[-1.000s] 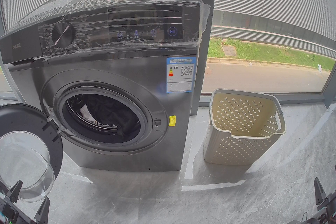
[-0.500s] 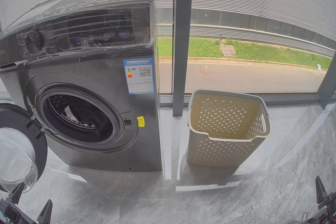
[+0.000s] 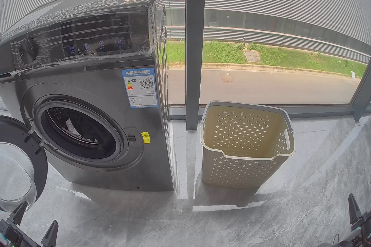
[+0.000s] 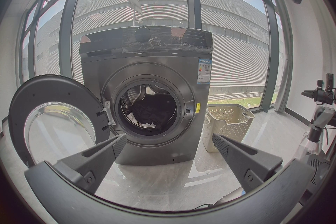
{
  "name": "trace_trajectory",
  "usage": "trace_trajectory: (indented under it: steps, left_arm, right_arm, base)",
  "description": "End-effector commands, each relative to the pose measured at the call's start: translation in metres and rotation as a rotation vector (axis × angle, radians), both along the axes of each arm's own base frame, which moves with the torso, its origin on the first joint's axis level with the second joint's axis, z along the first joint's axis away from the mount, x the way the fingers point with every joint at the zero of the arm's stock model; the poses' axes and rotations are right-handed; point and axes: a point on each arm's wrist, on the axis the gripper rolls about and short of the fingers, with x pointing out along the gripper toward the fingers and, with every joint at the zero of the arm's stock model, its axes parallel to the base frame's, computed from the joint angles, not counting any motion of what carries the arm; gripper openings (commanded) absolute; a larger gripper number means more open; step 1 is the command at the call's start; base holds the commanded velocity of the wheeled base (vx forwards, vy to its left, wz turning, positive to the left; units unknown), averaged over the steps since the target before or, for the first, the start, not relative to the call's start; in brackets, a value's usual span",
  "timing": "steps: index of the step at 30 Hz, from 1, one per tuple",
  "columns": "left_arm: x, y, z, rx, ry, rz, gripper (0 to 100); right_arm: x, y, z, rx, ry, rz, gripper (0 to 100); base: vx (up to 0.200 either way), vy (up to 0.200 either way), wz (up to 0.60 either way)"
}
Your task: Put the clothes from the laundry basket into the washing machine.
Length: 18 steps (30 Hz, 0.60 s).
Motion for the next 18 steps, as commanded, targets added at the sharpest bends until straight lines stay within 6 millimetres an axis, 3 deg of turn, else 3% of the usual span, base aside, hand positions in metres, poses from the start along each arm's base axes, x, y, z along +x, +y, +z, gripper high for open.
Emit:
trace_trajectory:
  steps: [1,18]
  left_arm:
    - [0.0012,-0.0001,-0.0044,0.002,0.019,0.0,100]
    - [0.0012,-0.0001,-0.0044,0.002,0.019,0.0,100]
  right_arm:
    - [-0.0012,0.0,-0.0003,0.0,-0.015,-0.001,100]
    - [-0.0012,0.0,-0.0003,-0.002,-0.015,-0.001,100]
  base:
    - [0.2,0.0,0.0]
    - [0.2,0.0,0.0]
